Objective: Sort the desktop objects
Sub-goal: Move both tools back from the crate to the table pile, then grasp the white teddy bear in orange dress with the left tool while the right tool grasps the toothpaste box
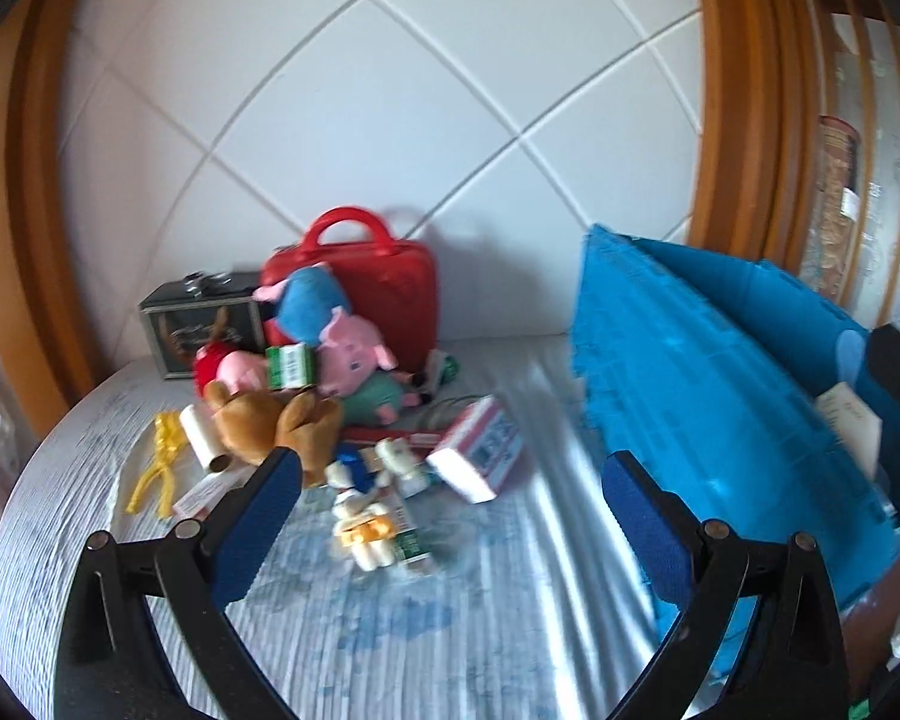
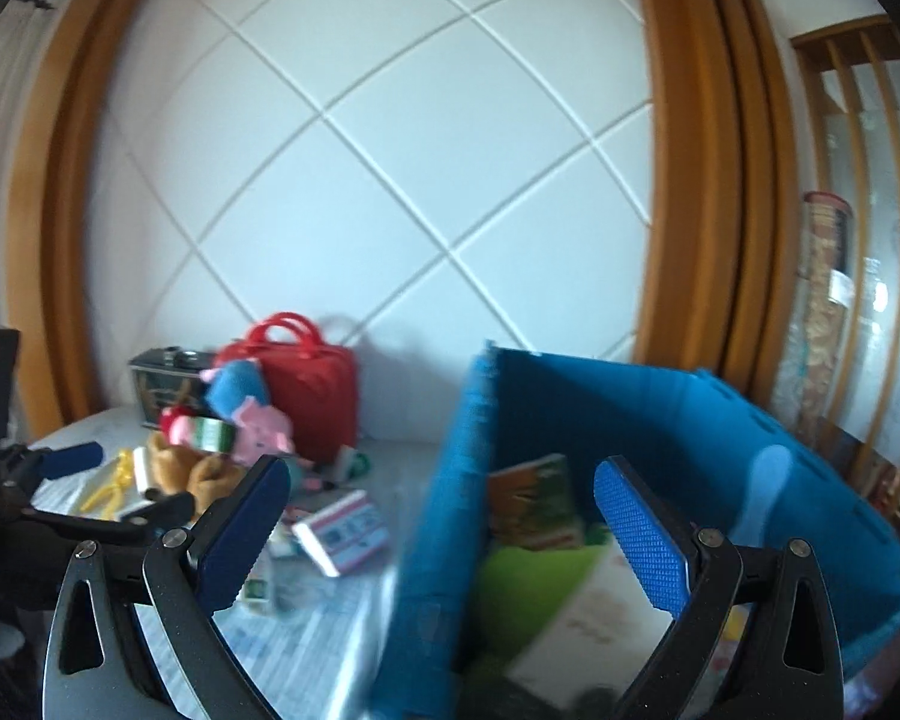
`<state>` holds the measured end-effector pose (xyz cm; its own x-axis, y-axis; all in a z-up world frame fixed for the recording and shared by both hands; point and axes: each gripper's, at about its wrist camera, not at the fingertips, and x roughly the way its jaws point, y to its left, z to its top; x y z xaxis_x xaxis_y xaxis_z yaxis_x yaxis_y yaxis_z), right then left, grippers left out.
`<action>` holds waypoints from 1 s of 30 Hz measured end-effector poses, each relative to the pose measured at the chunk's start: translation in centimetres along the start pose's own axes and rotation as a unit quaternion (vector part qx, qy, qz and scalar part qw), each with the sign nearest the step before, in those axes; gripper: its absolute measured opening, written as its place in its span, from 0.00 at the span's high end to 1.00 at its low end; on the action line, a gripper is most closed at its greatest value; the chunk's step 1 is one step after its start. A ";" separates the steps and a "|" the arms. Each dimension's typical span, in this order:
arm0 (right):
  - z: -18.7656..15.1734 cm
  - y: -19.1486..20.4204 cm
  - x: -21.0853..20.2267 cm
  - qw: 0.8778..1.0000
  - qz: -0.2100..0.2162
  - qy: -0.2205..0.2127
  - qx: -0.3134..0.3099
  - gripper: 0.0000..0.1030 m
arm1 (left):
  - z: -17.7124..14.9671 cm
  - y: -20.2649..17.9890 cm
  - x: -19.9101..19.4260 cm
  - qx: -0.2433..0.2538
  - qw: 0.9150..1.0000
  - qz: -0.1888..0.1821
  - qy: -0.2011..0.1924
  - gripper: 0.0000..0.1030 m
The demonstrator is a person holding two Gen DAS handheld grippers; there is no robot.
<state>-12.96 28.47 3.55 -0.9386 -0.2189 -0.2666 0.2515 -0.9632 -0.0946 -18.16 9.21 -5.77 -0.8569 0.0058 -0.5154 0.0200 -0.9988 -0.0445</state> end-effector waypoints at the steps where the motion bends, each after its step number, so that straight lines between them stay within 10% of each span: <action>1: 0.0 1.2 0.4 1.000 0.011 -0.001 -0.003 0.00 | -0.3 1.1 0.4 -0.005 1.000 0.010 0.006 0.01; 11: -4.7 9.9 9.3 0.989 0.105 0.107 -0.004 0.00 | -4.3 9.8 5.7 -0.046 0.992 0.079 0.083 0.01; 22: -13.7 9.2 21.2 0.959 0.070 0.275 0.023 0.00 | -9.8 11.3 18.6 -0.059 0.972 0.073 0.214 0.01; 30: -17.5 8.2 25.7 0.941 0.051 0.332 0.032 0.00 | -9.7 10.6 26.0 -0.053 0.970 0.044 0.234 0.01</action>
<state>-30.95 17.67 -20.85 -0.5503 -0.1865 -0.8139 0.2978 -0.9545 0.0174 -35.26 -0.74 -28.00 -0.5232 -0.0329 -0.8516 0.1568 -0.9859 -0.0583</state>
